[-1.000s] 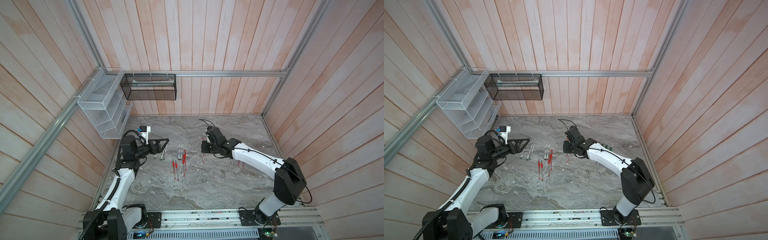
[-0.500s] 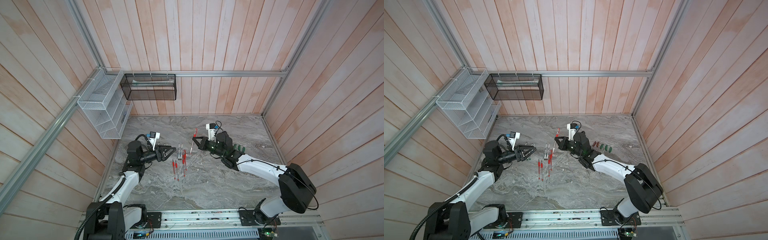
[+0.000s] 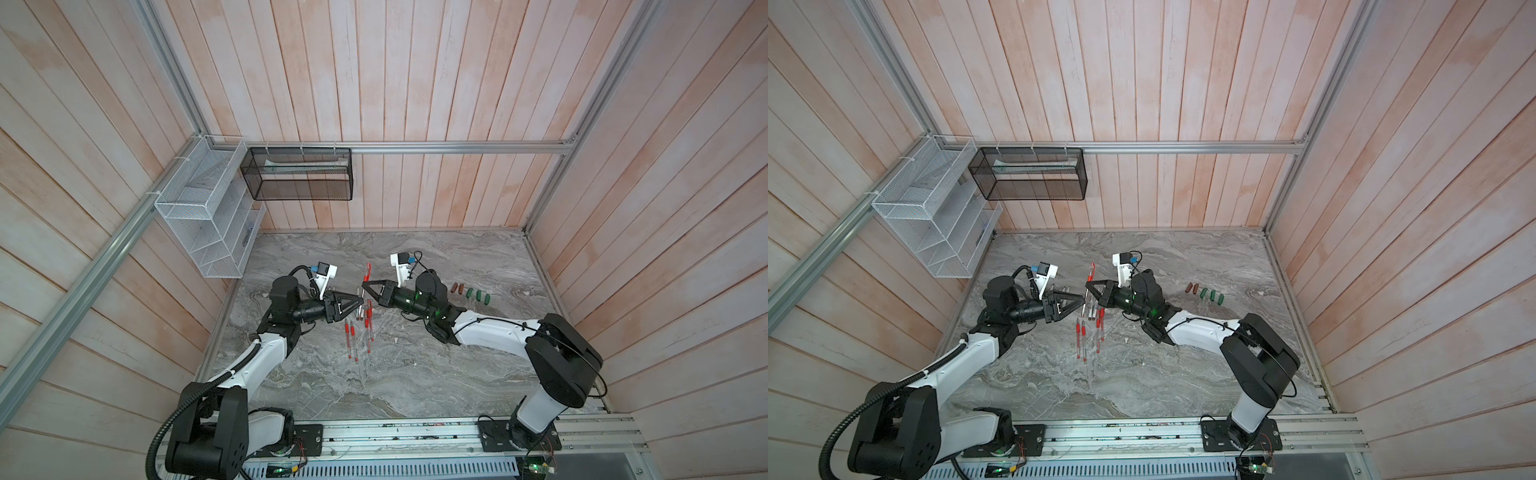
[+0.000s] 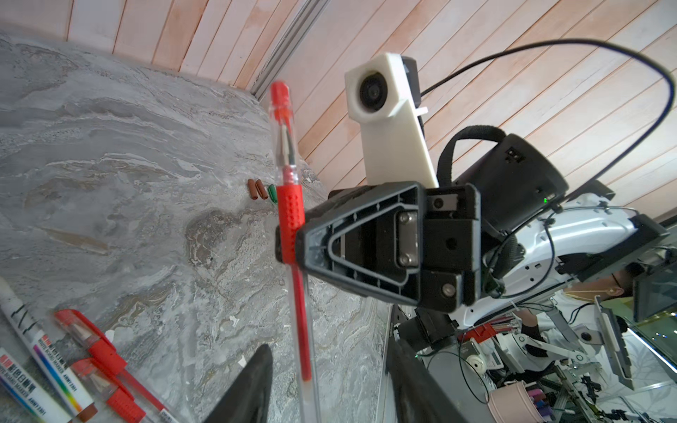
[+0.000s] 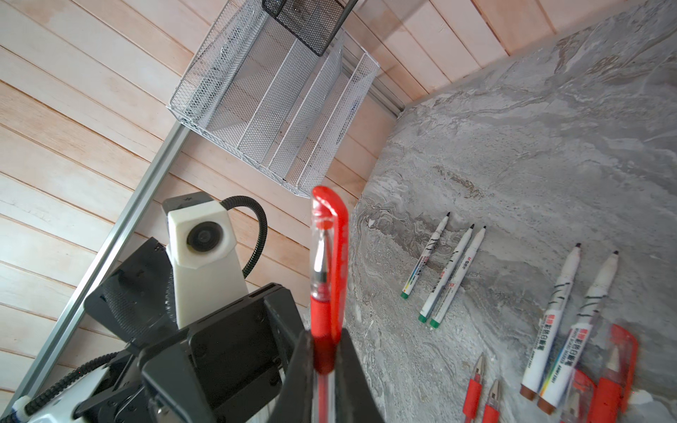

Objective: Remove pen caps from pens
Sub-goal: Open the pen cap on the pen.

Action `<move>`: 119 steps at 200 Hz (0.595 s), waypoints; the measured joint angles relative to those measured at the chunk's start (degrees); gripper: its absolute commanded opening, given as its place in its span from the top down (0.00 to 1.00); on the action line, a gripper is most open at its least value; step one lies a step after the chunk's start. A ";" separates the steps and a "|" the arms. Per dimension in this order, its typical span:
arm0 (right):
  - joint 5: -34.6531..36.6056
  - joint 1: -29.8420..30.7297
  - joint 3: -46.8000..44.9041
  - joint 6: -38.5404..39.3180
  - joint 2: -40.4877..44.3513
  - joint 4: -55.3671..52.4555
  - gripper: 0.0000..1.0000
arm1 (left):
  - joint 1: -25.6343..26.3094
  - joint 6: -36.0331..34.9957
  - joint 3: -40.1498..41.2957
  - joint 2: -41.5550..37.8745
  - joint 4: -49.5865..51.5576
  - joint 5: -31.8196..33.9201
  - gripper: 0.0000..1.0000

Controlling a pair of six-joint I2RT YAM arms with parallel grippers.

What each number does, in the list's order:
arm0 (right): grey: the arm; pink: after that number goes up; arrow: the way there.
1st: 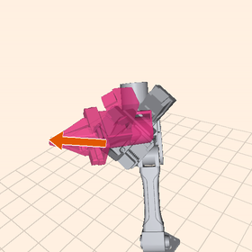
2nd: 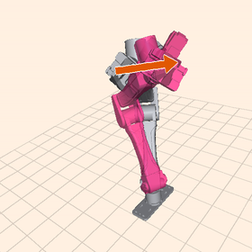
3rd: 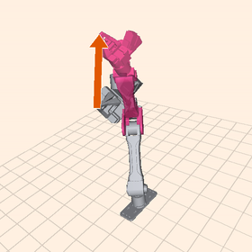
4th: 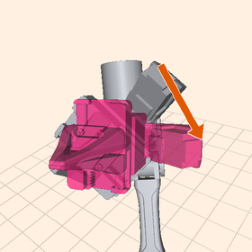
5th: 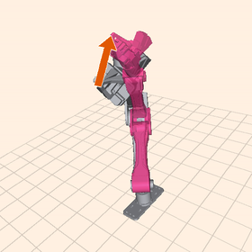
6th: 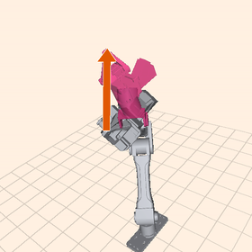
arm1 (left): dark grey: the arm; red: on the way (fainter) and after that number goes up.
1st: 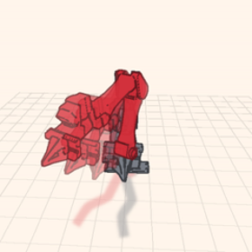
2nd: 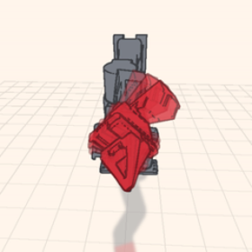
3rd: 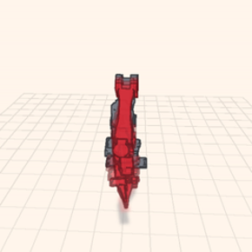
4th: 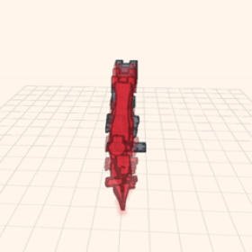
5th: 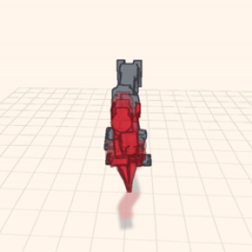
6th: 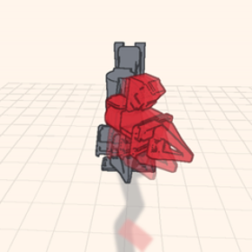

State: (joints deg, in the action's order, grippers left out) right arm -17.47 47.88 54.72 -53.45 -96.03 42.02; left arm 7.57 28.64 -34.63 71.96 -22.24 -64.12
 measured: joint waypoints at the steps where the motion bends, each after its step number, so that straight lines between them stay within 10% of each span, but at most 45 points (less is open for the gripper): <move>1: -0.02 0.00 0.00 0.00 0.00 0.02 0.96 | 0.00 -0.02 -0.02 0.04 0.02 0.02 0.57; 56: -0.76 0.02 0.79 -0.46 -0.39 2.40 0.96 | 1.51 -2.38 -3.91 3.10 4.11 0.35 1.00; 119: -0.76 -0.92 -1.03 -1.03 0.90 3.41 0.62 | 2.34 -4.24 -3.85 3.06 6.16 0.28 1.00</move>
State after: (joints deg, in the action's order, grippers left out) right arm -18.24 46.96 53.69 -54.48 -95.13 45.43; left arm 9.91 24.40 -38.48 75.02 -16.08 -63.83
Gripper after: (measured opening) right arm 0.335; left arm 0.104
